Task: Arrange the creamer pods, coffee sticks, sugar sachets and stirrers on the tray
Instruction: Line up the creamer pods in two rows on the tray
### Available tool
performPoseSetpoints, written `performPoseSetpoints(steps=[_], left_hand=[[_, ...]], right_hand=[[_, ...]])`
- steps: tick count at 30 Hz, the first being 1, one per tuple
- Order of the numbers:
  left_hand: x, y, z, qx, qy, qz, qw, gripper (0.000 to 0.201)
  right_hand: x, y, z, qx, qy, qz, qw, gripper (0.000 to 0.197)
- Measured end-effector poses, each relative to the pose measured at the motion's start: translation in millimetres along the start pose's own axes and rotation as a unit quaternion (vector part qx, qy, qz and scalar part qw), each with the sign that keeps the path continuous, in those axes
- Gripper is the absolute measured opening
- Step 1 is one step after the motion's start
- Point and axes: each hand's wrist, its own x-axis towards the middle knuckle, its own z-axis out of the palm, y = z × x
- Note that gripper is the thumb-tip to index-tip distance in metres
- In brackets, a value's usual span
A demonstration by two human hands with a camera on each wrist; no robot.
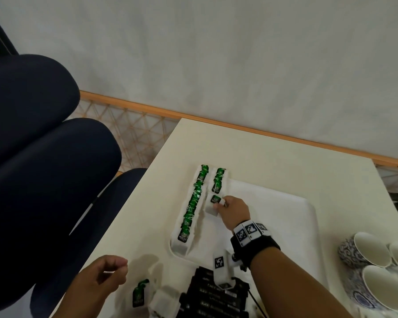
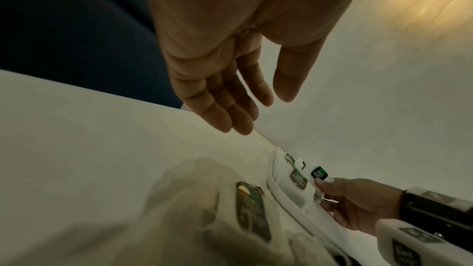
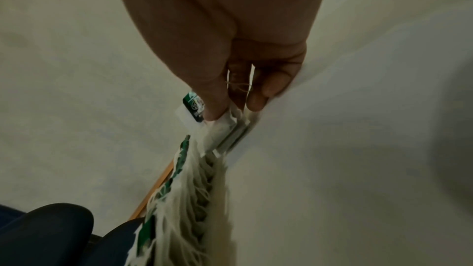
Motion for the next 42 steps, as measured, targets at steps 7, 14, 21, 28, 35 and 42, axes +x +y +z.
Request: performPoseSetpoints(steps=[7,14,21,28,35,42], left_hand=[[4.2,-2.2,-0.7,0.015,0.0,-0.009,1.0,0.007],[9.9,-6.9,0.8,0.031,0.0,-0.007,0.999,0.01],[9.5,-2.4,3.0,0.036,-0.001,-0.003,0.999,0.008],[4.0,0.3,5.7,0.117,-0.018,-0.019,0.993,0.013],[1.0,-6.7,2.1,0.245,-0.093,-0.056,0.963,0.028],[5.6,-11.6,10.9,0.362,-0.129,-0.023,0.923,0.042]], right_hand=[[12.9,-6.6,2.7,0.021,0.01,0.002,1.0,0.016],[14.9,-6.0,6.9,0.064,0.033,0.011,0.997,0.029],[8.5,5.9,7.0,0.158,0.047,0.012,0.986,0.053],[1.7,12.6,10.5,0.094,0.002,-0.032,0.995,0.068],[3.4,9.4,9.8,0.062,0.006,-0.039,0.997,0.063],[-24.7,0.3,-5.5,0.026,-0.005,-0.104,0.994,0.055]])
